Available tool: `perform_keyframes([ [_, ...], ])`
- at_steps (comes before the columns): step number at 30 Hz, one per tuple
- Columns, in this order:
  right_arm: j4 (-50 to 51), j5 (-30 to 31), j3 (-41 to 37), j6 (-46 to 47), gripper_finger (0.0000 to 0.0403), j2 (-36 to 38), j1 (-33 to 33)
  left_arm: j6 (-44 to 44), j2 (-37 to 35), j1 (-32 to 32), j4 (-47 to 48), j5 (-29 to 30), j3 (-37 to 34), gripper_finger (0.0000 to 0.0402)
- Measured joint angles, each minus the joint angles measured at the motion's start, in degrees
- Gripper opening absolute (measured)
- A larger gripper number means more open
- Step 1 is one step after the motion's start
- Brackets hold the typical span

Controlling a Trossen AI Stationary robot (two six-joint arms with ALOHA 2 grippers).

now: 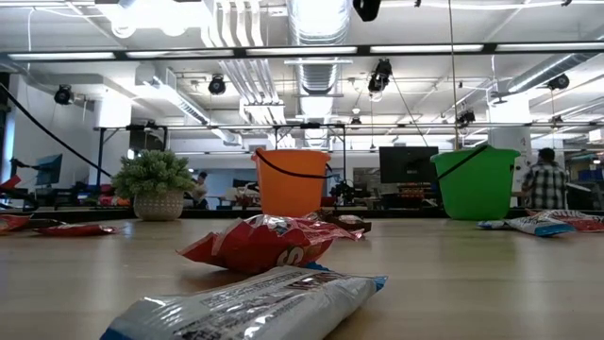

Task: Organize candy in baskets
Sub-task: Put the brown chocolate bar into the black bucket

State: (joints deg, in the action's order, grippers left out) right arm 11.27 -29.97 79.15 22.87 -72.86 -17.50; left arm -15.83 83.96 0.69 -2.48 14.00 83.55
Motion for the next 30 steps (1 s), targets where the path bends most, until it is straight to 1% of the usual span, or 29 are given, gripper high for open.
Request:
perform_keyframes([
  [9,-0.19,0.24,0.40,-0.17,0.0221,0.04,-0.02,-1.20,0.00,0.00,0.37,-0.05,0.00,0.0001],
  [12,0.06,0.23,1.03,-0.21,0.0215,0.09,-0.02,-1.20,0.00,0.00,0.34,-0.05,0.00,0.0001],
  [23,0.85,0.12,1.66,-0.23,0.0143,0.07,-0.02,-0.96,0.00,0.00,0.48,-0.05,0.00,0.0001],
  [30,0.85,-0.04,1.66,0.02,0.0080,0.07,-0.02,-0.88,0.00,0.02,0.50,-0.06,0.00,0.0001],
])
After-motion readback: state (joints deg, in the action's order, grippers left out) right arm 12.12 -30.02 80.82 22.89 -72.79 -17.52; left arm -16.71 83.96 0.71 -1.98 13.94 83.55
